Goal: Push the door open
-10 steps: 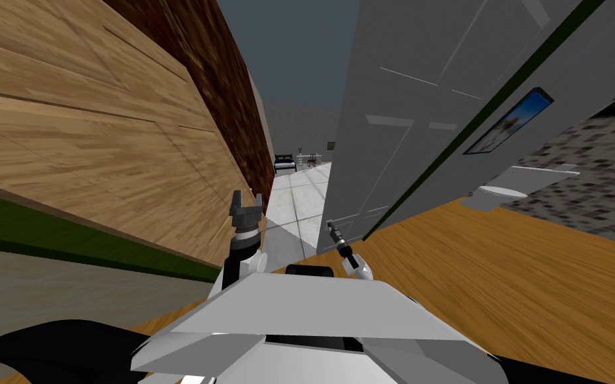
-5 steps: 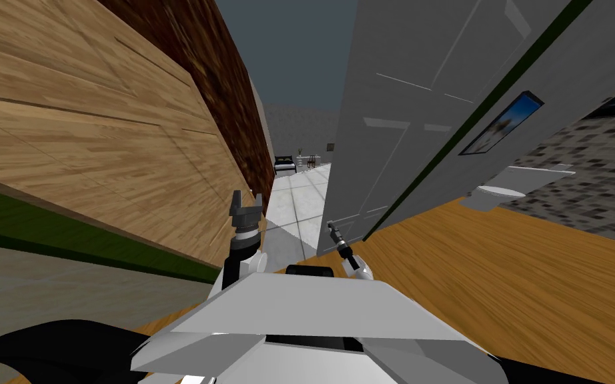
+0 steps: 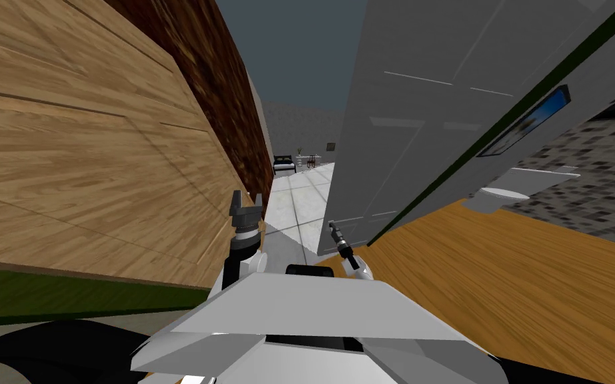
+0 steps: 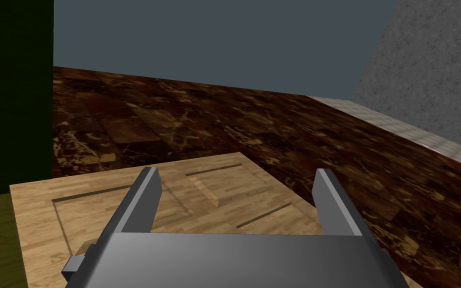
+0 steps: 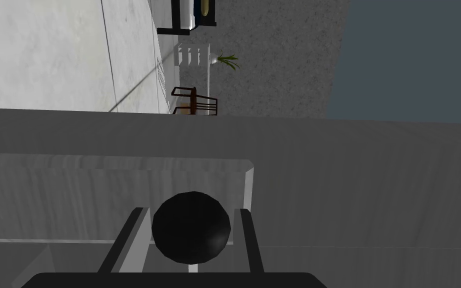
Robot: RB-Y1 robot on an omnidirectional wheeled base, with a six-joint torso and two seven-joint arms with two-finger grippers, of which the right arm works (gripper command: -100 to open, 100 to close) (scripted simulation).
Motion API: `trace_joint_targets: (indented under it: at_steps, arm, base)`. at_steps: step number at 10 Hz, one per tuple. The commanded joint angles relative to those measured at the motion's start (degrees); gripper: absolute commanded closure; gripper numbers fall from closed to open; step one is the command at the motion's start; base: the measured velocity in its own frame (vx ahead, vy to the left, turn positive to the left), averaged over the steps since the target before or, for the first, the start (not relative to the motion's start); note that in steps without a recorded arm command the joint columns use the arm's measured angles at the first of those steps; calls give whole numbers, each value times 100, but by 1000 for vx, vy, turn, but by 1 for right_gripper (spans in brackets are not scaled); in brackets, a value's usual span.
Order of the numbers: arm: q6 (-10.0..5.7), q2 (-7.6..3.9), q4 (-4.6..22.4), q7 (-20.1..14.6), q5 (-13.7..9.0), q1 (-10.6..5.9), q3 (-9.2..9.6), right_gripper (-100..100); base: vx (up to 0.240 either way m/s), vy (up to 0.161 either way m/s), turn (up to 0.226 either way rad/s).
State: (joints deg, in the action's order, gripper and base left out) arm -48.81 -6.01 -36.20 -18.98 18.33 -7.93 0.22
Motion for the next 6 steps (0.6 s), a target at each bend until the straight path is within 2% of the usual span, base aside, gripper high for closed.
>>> trace_joint_targets:
  at_steps: [1,6]
  arm:
    - [-45,-66,84,67,-98,-70,-155,100]
    - [12,-61,109,255,-305,-73,-451,100]
  base:
    - [203,90,-50]
    - [191,115,-55]
